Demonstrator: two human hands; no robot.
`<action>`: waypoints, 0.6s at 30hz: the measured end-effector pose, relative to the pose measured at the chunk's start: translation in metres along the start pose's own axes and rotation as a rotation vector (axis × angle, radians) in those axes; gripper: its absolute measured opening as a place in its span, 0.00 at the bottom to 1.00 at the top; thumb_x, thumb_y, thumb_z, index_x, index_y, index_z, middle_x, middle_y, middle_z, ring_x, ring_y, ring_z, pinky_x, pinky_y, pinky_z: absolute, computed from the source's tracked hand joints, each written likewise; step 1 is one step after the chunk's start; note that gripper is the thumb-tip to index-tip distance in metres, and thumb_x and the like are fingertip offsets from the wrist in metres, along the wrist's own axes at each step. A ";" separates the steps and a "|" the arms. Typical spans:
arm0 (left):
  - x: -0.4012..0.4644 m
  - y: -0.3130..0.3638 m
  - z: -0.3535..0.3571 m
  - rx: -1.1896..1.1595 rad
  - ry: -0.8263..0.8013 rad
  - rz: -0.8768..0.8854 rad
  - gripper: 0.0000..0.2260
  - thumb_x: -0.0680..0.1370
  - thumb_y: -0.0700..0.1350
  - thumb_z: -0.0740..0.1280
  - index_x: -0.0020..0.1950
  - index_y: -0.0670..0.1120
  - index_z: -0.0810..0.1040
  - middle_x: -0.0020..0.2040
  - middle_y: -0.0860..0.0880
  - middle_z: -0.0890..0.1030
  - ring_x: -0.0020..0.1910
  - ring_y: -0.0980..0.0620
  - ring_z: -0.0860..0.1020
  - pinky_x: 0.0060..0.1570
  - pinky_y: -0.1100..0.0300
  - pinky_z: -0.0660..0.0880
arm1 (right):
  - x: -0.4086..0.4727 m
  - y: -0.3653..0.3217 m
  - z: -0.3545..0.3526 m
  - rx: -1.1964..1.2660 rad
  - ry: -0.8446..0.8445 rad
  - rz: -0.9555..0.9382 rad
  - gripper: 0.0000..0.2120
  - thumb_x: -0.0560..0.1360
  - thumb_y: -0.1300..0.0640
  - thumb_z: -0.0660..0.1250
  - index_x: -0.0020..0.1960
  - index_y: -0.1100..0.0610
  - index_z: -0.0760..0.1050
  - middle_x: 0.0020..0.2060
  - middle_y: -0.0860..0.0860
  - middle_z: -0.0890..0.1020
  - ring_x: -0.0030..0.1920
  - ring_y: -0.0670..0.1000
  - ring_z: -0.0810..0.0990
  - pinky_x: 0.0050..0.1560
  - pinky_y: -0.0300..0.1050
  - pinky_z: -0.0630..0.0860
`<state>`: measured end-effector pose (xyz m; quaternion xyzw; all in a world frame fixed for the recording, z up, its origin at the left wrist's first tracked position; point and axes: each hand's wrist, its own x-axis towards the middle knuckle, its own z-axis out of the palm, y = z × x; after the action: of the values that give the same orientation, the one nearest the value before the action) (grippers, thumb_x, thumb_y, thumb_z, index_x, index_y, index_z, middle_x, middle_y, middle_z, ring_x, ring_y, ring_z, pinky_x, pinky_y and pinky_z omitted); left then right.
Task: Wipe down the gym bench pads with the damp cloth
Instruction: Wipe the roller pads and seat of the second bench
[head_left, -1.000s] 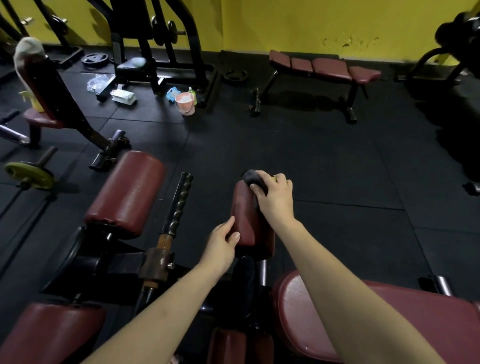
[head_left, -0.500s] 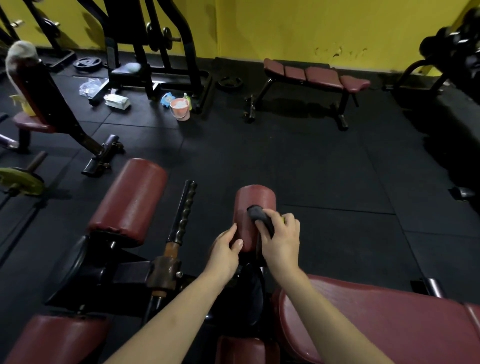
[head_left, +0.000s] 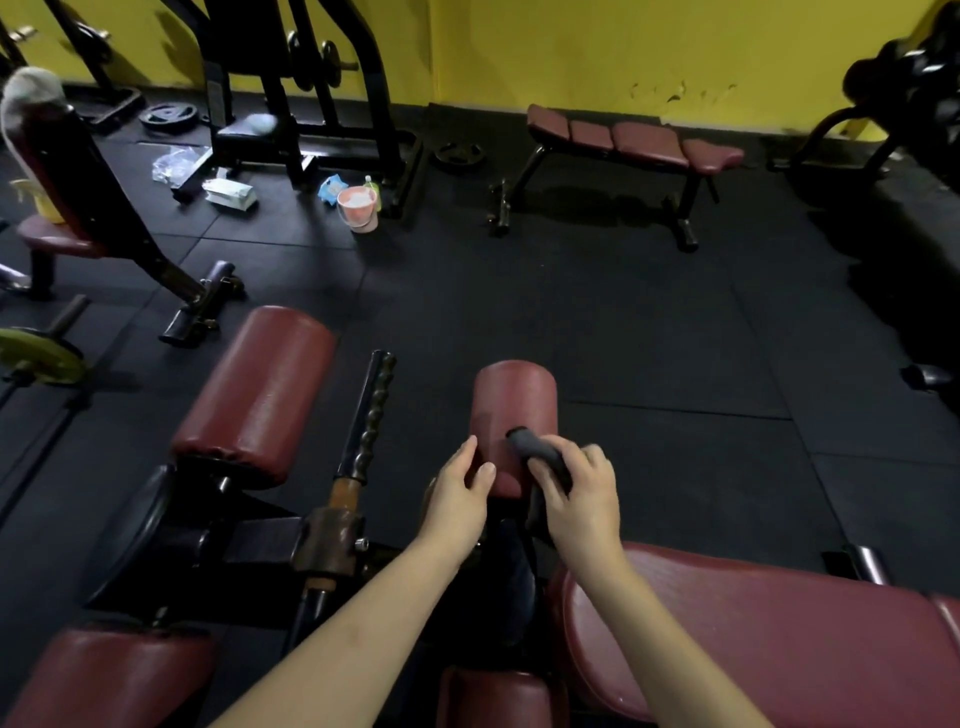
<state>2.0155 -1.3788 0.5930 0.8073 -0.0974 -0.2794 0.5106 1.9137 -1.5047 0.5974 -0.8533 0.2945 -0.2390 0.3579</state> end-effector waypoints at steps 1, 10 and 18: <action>0.001 -0.001 0.000 0.011 -0.004 -0.003 0.23 0.84 0.48 0.64 0.80 0.52 0.67 0.77 0.51 0.70 0.76 0.52 0.68 0.77 0.51 0.64 | 0.000 0.002 -0.002 0.027 -0.020 0.004 0.11 0.79 0.51 0.71 0.61 0.44 0.80 0.44 0.47 0.72 0.49 0.50 0.74 0.50 0.41 0.71; 0.005 -0.003 -0.002 0.029 0.037 0.003 0.21 0.85 0.48 0.63 0.78 0.52 0.69 0.78 0.53 0.68 0.76 0.54 0.68 0.78 0.53 0.63 | 0.121 -0.011 0.022 -0.024 0.062 0.042 0.12 0.82 0.48 0.66 0.64 0.46 0.78 0.52 0.51 0.73 0.57 0.54 0.73 0.60 0.49 0.75; 0.006 -0.001 0.008 0.035 0.019 -0.012 0.23 0.85 0.49 0.63 0.81 0.53 0.65 0.81 0.53 0.65 0.80 0.53 0.61 0.80 0.50 0.59 | 0.010 -0.005 0.004 -0.109 0.030 -0.099 0.12 0.80 0.51 0.70 0.63 0.47 0.80 0.44 0.49 0.69 0.47 0.51 0.70 0.47 0.44 0.73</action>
<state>2.0158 -1.3868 0.5873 0.8193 -0.0924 -0.2730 0.4956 1.9244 -1.5064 0.6006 -0.8814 0.2698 -0.2529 0.2940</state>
